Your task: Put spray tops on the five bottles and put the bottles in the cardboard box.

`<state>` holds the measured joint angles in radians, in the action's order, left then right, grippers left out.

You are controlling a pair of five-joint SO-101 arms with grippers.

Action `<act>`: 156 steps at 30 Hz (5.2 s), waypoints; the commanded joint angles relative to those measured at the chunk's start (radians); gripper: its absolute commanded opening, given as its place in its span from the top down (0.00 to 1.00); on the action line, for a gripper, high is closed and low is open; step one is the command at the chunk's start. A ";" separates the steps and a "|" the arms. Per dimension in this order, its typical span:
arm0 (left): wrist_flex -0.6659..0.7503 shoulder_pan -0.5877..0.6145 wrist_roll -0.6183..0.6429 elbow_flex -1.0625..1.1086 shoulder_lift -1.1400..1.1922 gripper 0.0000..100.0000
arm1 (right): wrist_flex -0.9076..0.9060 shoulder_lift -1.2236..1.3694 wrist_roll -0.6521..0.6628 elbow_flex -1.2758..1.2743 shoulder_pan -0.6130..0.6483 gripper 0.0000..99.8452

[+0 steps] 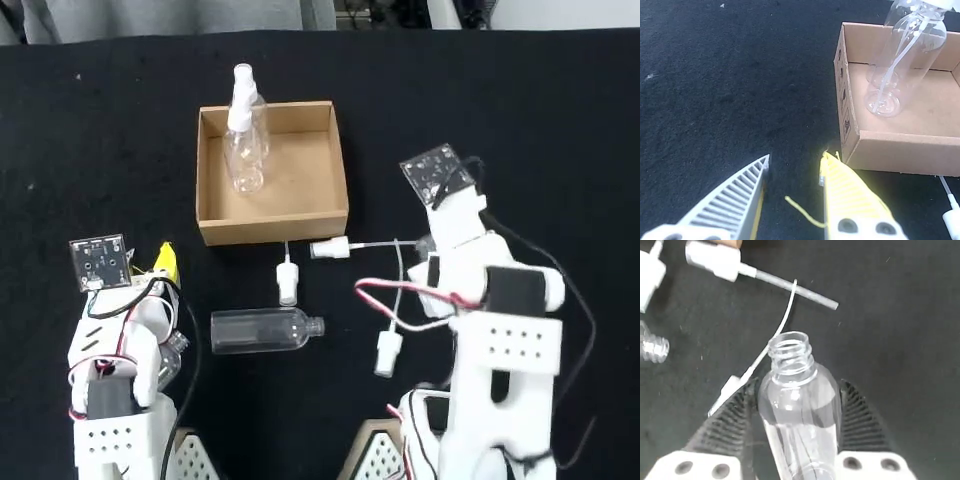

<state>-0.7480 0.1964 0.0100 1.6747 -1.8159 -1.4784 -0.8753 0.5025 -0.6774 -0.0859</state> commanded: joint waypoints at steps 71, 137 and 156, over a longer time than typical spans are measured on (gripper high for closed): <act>-0.003 0.001 0.003 -0.031 -0.008 0.84 | 0.351 -0.759 -0.301 -0.518 0.132 0.91; -0.344 -0.650 0.328 -0.783 0.644 0.73 | 0.486 -1.020 -0.428 -0.653 -0.284 0.91; -0.342 -0.707 0.451 -1.110 1.051 0.86 | 0.493 -1.020 -0.428 -0.664 -0.282 0.91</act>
<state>-1.0902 -0.5033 0.4427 0.7004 -0.8477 -1.0165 -1.7990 0.0821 -1.3464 -0.3468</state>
